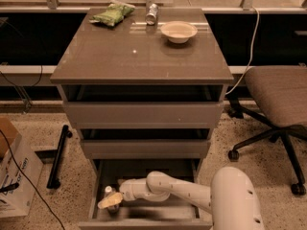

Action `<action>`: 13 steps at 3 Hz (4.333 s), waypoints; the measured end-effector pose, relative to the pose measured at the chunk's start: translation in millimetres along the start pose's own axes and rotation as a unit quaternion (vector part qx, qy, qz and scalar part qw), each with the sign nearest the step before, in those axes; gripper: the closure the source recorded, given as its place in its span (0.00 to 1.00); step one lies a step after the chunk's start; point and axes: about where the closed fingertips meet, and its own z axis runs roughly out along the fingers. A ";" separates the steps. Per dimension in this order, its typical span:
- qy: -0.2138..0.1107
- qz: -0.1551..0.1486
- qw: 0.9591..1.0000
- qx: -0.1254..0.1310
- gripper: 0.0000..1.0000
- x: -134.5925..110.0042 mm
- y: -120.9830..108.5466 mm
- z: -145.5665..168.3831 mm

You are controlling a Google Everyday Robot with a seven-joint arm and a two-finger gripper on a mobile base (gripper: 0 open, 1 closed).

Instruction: Pick blue plastic bottle from bottom drawer and place on counter

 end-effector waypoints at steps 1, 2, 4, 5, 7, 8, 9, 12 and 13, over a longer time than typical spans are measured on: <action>-0.032 0.014 0.999 -0.024 0.17 -6.1 -0.4 22.9; -0.060 0.020 0.997 -0.041 0.41 -12.6 3.8 31.2; -0.109 0.005 0.994 -0.019 0.87 -33.6 18.6 -2.4; -0.131 -0.014 0.991 -0.002 1.00 -52.6 35.0 -38.5; -0.131 -0.053 0.989 0.049 1.00 -91.9 84.1 -165.9; -0.120 -0.079 0.988 0.060 1.00 -127.9 117.3 -240.3; -0.113 -0.132 0.981 0.084 1.00 -187.2 146.7 -317.4; -0.076 -0.327 0.920 0.200 1.00 -383.5 252.9 -477.4; -0.079 -0.346 0.910 0.215 1.00 -408.0 266.6 -491.1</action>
Offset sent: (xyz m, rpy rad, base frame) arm 0.0122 0.0404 0.0037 0.2257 0.0237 -0.0418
